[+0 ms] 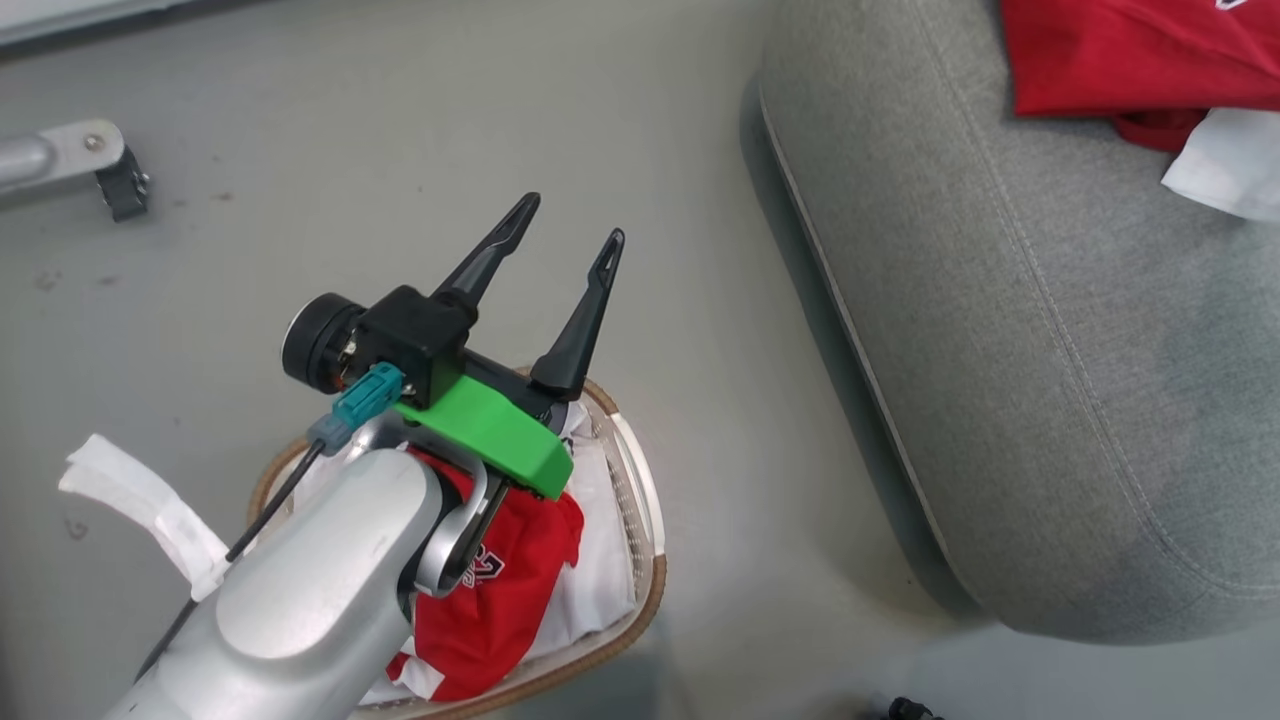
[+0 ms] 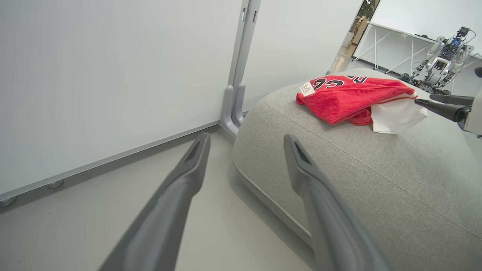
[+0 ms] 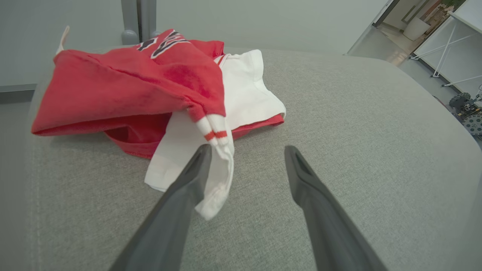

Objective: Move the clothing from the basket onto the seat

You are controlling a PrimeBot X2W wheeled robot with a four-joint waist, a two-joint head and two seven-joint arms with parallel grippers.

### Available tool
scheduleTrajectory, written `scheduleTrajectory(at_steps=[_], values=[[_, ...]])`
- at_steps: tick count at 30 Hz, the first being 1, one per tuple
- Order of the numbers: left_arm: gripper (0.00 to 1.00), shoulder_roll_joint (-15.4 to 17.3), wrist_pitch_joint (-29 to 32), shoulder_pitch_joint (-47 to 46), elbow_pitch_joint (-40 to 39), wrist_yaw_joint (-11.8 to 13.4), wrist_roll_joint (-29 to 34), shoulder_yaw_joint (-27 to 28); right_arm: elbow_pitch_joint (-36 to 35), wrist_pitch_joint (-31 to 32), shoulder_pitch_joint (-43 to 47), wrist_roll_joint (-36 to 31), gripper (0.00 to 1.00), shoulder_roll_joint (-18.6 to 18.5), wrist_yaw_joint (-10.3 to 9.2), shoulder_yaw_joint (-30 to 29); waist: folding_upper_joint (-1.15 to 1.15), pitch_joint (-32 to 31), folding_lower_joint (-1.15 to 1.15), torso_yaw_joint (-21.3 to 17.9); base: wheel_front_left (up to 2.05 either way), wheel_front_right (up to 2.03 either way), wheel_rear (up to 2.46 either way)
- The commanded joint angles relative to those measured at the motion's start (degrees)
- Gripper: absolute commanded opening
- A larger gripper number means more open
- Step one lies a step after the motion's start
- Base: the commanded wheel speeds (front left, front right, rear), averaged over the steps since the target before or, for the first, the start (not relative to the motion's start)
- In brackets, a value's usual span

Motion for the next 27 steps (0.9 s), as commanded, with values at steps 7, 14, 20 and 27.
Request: scheduleTrajectory(at_steps=[7,14,20,27], values=[[1.0,-1.4,-1.6,4.9,2.1,-0.2,-1.3,3.0,-3.9,0.1,3.1,1.9,1.0,-1.2,-0.08,3.8,0.0,-9.1,0.0,3.6,0.0,0.0,0.0],[1.0,-3.8,-1.8,10.0,3.1,-0.4,0.1,7.8,-8.4,0.5,3.6,3.6,1.0,0.5,-0.08,6.7,0.0,-14.6,0.0,7.5,0.0,0.0,0.0],[1.0,-5.9,-1.8,16.4,3.7,-0.7,2.6,14.1,-12.1,0.0,6.9,5.7,1.0,3.5,-0.08,8.2,0.0,-18.7,0.0,11.2,0.0,0.0,0.0],[1.0,-8.2,-1.8,26.7,2.2,0.4,5.6,23.0,-19.4,-0.2,15.9,6.7,1.0,8.9,-0.08,8.6,0.0,-22.7,0.0,14.9,0.0,0.0,0.0]])
